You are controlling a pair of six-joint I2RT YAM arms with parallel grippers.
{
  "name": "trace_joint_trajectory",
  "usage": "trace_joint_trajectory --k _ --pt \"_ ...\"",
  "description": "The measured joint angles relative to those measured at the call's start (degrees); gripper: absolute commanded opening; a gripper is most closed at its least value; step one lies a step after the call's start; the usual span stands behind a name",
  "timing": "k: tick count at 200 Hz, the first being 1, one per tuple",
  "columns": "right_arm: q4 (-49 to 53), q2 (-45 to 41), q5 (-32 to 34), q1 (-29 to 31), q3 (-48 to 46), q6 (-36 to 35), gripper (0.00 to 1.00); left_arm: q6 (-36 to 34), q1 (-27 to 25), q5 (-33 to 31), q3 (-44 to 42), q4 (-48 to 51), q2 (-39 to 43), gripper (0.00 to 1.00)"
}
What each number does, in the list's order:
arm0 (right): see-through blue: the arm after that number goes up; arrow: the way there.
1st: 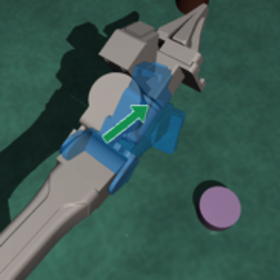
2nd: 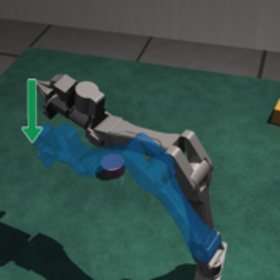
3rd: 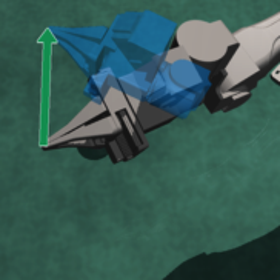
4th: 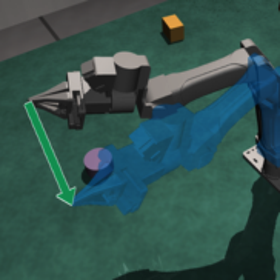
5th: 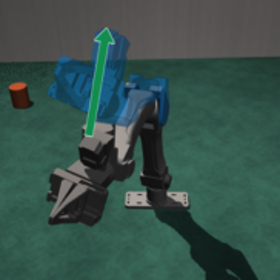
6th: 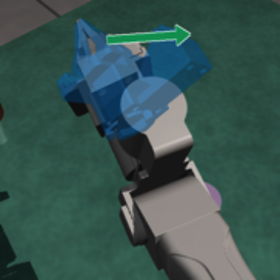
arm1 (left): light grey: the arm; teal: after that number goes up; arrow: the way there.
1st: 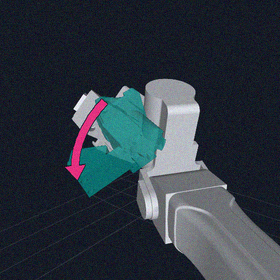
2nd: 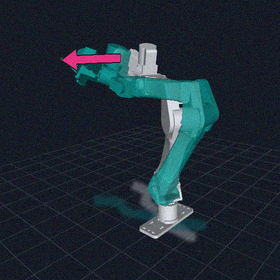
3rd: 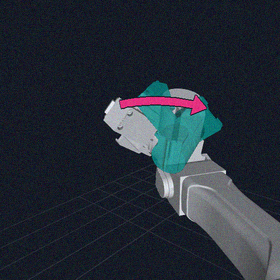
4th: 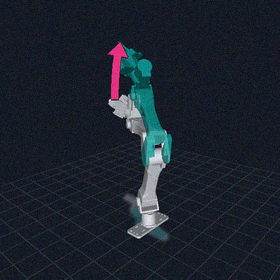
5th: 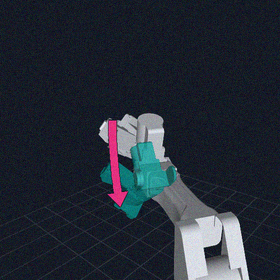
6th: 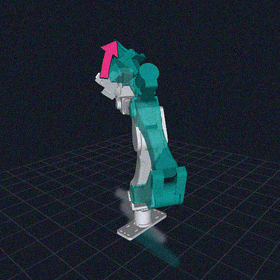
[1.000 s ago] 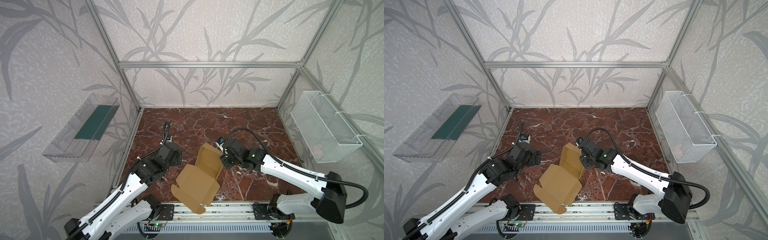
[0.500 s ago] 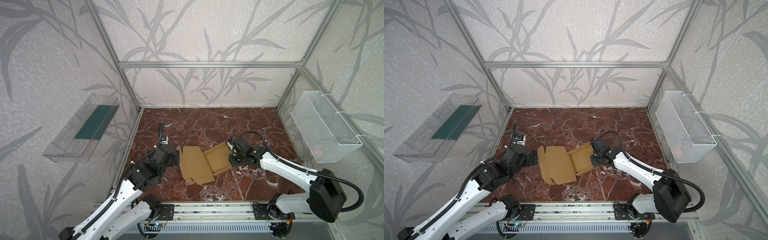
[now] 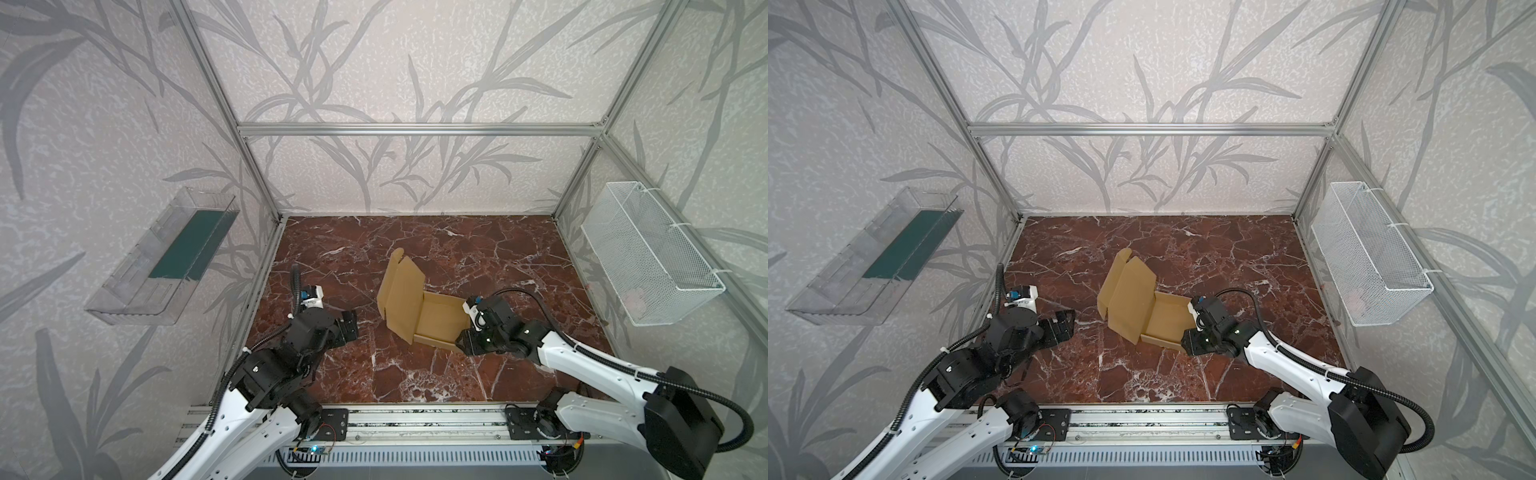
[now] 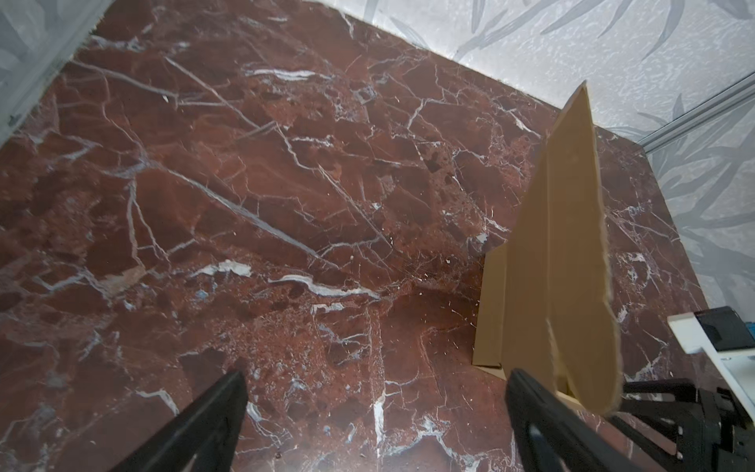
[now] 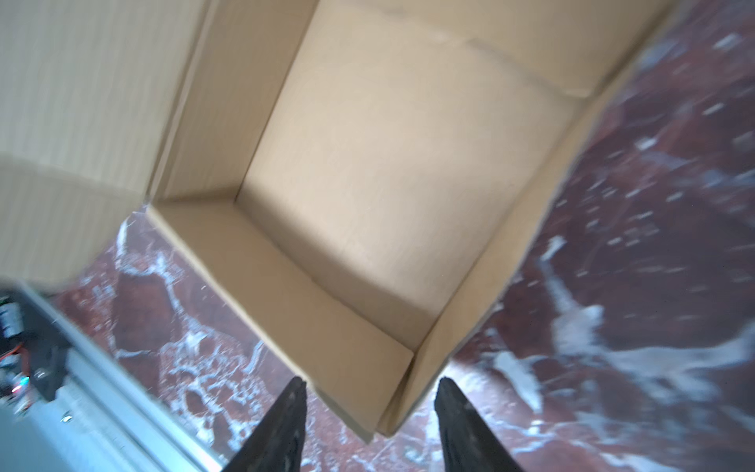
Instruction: Fold the paper box
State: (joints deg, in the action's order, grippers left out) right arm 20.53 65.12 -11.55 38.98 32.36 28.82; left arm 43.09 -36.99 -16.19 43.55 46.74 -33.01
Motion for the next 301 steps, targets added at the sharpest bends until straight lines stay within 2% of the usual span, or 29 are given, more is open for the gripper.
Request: trace_joint_trajectory --k 23,69,101,133,161,186,213,250,259,279,301 --pt "-2.8 -1.7 -1.3 4.3 -2.6 4.6 0.53 2.0 0.0 0.9 -1.8 -0.1 -0.4 0.99" --pt "-14.0 -1.2 0.1 19.1 -4.0 15.9 0.55 3.7 0.0 0.7 -2.3 -1.3 -1.9 0.99" --pt "-13.9 -2.1 2.9 25.3 -1.0 17.9 0.56 4.0 0.0 3.3 -6.4 -7.3 -1.8 0.99" --pt "-7.1 -10.6 10.6 24.1 4.2 14.2 0.58 1.7 0.0 9.4 -13.7 -17.2 -0.9 0.99" --pt "-2.7 -16.6 11.3 17.8 5.9 10.9 0.59 -2.2 0.0 13.4 -19.8 -27.8 -0.4 0.99" --pt "1.7 -19.7 11.3 13.4 5.9 7.6 0.59 -4.8 0.0 15.4 -22.1 -36.5 -2.4 0.98" --pt "5.5 -22.5 11.1 12.4 6.1 4.1 0.60 -7.2 0.0 17.2 -21.9 -45.4 -7.9 0.88" --pt "8.3 -25.0 10.5 12.3 6.5 1.1 0.60 -10.0 0.7 19.0 -20.1 -50.8 -16.7 0.73" --pt "8.6 -25.5 10.4 12.2 6.5 0.7 0.59 -10.2 0.9 19.3 -20.1 -52.0 -17.5 0.71" --pt "9.0 -26.6 10.2 12.2 6.5 -0.2 0.60 -10.4 1.6 19.4 -20.1 -54.0 -18.1 0.57" --pt "9.4 -27.5 9.9 12.0 6.5 -0.7 0.60 -10.6 2.3 19.6 -20.1 -56.1 -18.1 0.55"
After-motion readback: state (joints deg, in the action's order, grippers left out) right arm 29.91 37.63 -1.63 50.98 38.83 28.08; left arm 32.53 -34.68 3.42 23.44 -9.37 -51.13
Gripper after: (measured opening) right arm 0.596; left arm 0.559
